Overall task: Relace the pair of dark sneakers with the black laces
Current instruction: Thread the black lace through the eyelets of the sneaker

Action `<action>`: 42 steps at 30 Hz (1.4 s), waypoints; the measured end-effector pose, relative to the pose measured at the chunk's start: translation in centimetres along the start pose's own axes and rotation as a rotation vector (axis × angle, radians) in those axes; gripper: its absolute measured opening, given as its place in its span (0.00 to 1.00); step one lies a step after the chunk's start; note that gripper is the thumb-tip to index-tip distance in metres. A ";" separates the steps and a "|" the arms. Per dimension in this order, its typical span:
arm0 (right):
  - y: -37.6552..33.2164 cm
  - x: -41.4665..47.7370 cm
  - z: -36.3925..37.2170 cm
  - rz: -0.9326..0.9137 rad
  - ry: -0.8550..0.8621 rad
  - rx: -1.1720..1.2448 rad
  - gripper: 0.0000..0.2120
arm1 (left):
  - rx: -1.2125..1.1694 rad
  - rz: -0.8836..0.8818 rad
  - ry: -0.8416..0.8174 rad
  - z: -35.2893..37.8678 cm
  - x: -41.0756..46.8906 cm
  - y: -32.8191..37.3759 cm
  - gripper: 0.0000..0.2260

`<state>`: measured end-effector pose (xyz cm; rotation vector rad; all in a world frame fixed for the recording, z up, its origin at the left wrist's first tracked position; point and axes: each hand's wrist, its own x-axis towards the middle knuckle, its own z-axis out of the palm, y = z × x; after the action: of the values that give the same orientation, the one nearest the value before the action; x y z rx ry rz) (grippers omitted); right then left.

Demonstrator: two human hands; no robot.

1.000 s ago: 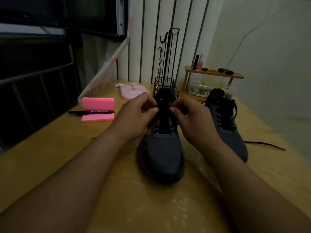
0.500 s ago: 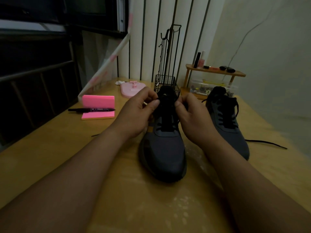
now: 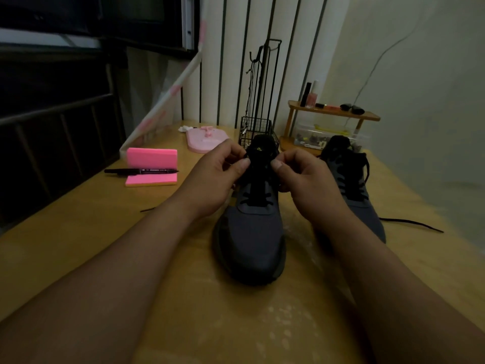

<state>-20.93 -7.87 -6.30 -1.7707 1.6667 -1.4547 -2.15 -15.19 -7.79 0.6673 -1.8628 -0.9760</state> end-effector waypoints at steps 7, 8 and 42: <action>-0.2 0.2 0.3 0.111 -0.018 0.124 0.09 | 0.011 0.026 0.053 0.2 0.0 -0.2 0.07; -0.2 0.2 0.4 0.122 -0.019 0.140 0.08 | -0.006 0.019 0.061 0.3 0.1 -0.2 0.07; 0.1 0.3 0.6 0.131 -0.005 0.151 0.08 | -0.086 -0.073 0.015 0.1 0.1 0.0 0.04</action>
<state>-20.60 -8.41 -6.53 -1.5549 1.5932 -1.4750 -2.30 -15.17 -7.75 0.6924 -1.7836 -1.0890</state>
